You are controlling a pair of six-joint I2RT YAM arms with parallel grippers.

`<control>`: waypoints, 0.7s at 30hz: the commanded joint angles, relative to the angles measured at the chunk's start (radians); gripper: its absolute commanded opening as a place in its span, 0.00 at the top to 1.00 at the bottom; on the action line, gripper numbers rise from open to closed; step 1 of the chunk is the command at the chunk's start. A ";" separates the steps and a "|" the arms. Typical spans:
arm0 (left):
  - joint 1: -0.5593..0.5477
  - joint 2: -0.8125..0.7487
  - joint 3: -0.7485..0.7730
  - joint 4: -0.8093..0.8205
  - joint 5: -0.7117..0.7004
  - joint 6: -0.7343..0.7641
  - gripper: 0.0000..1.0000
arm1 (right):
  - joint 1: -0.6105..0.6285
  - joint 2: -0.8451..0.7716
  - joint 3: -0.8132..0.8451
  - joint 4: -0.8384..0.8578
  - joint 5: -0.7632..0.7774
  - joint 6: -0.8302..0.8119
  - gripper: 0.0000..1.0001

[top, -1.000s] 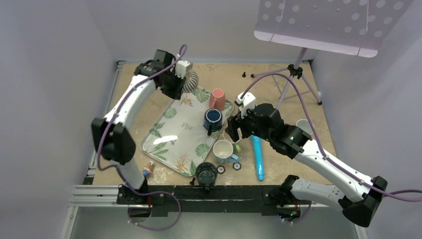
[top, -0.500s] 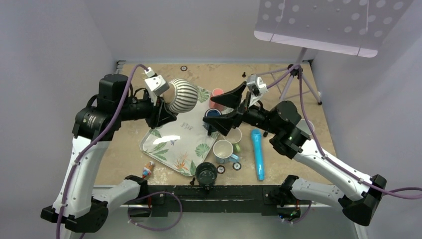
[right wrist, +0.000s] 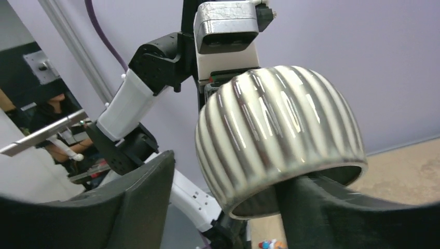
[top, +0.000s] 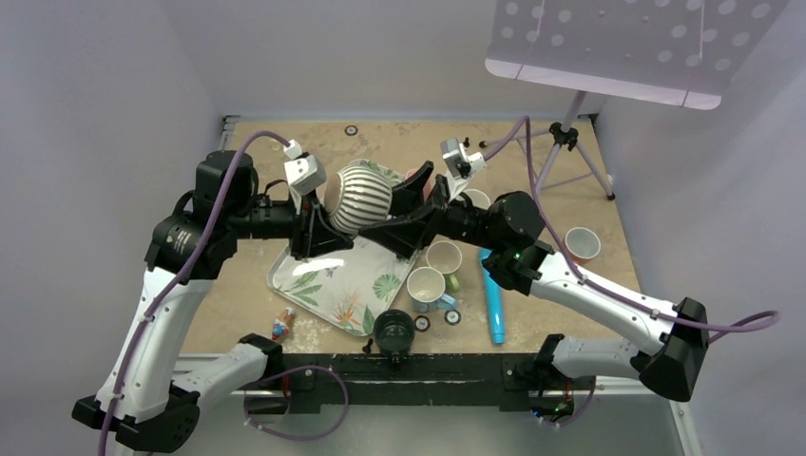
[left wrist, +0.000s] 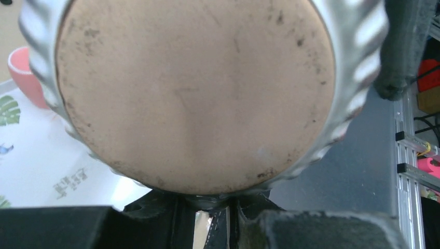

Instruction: Turn the mug right side up

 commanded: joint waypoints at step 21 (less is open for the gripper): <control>-0.004 0.070 -0.180 0.038 -0.557 0.195 0.00 | -0.120 -0.131 0.281 -1.484 0.905 -0.181 1.00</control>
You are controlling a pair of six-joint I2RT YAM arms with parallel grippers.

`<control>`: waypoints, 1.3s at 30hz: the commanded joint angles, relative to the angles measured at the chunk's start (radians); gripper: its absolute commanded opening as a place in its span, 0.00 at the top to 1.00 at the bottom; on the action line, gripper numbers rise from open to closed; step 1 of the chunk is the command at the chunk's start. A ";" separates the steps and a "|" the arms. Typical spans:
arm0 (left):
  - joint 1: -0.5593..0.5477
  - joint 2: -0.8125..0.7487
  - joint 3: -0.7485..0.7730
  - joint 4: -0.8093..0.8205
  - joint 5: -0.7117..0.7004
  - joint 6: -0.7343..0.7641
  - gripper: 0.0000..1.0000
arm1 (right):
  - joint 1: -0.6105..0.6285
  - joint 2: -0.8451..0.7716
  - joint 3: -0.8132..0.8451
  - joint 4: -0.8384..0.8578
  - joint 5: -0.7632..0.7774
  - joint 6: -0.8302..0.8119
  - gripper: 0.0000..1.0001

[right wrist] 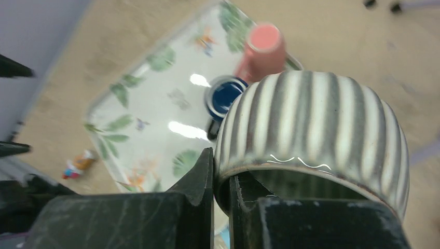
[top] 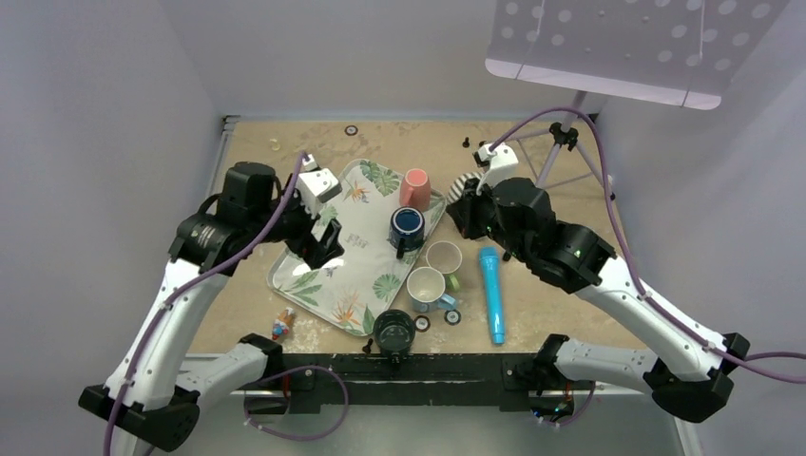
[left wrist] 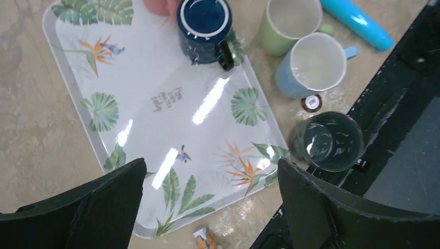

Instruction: Turn the mug right side up

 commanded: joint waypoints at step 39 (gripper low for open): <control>-0.251 0.709 -0.114 0.553 -0.265 -0.245 0.13 | -0.690 0.331 -0.374 -0.219 -0.327 -0.004 0.54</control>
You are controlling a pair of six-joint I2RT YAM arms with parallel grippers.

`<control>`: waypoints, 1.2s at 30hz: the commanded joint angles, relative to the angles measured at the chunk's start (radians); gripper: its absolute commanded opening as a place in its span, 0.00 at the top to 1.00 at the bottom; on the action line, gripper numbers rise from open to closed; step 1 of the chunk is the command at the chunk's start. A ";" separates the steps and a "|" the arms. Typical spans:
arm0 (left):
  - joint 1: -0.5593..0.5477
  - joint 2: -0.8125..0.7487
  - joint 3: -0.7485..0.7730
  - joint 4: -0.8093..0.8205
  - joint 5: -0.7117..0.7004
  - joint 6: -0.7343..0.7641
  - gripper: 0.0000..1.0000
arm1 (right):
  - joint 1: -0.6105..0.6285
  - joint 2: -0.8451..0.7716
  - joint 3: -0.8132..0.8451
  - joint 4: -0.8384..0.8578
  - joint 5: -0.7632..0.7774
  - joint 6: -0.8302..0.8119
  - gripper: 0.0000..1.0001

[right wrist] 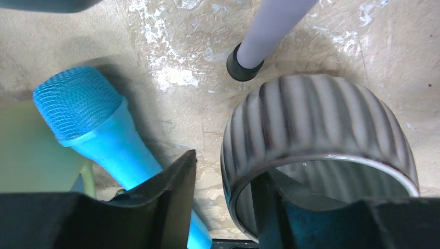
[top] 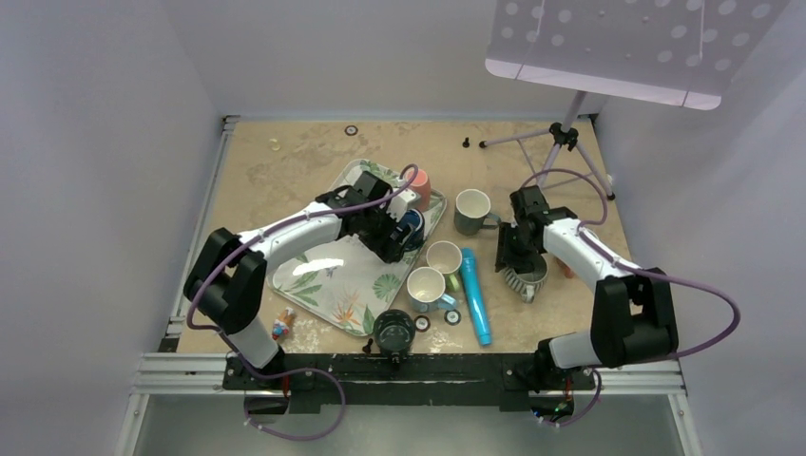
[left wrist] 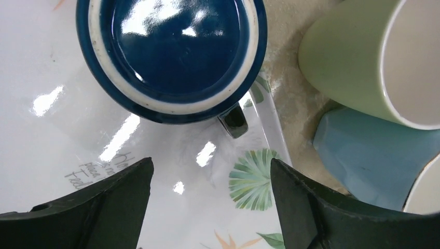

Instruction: Turn the mug right side up

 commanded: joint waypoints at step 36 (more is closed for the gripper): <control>0.150 -0.383 0.149 -0.209 0.274 0.056 1.00 | 0.152 -0.591 0.137 0.294 -0.312 -0.052 0.14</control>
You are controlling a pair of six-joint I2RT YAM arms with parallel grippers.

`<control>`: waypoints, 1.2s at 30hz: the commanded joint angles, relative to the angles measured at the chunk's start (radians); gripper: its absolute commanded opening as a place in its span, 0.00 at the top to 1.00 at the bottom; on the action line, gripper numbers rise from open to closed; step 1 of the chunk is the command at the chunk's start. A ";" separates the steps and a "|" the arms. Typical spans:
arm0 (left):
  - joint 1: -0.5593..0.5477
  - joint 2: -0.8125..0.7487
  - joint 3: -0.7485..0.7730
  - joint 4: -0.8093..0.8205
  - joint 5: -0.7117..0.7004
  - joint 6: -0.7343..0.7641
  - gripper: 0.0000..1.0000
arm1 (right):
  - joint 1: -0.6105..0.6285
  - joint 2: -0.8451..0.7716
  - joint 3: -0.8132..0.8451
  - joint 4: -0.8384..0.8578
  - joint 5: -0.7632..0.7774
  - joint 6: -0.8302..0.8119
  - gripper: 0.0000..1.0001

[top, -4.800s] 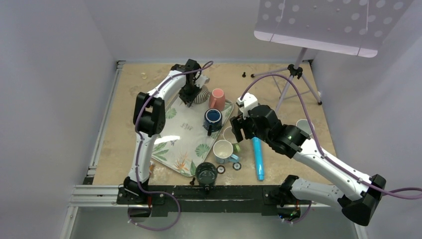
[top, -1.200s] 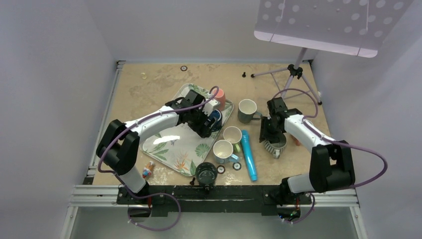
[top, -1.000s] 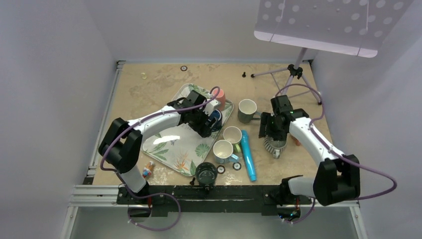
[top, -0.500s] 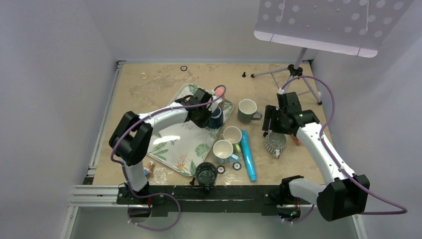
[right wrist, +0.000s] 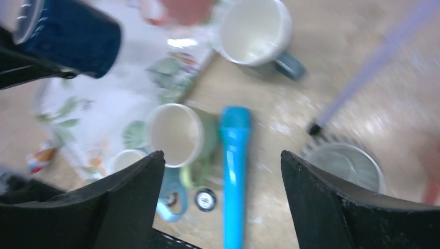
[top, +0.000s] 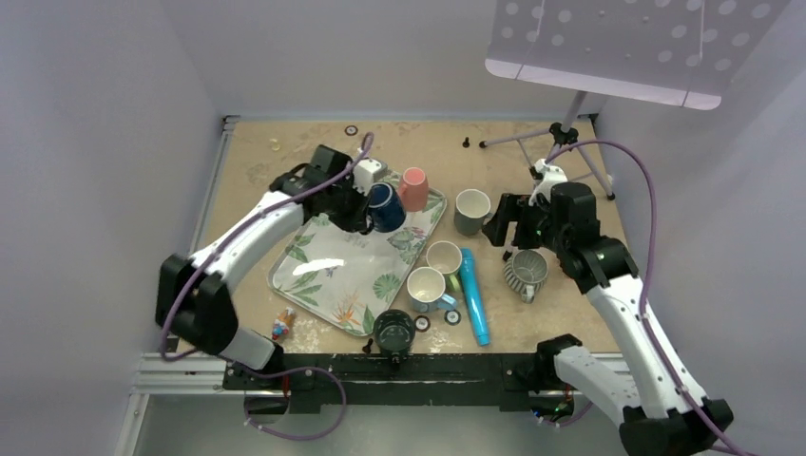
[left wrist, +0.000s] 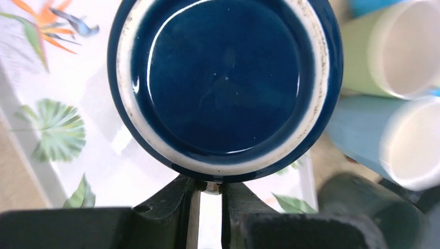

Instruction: Turn the mug right side up

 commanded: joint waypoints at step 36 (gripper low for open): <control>-0.074 -0.583 0.140 -0.294 0.535 0.105 0.00 | 0.586 -0.003 0.152 0.689 0.039 0.234 1.00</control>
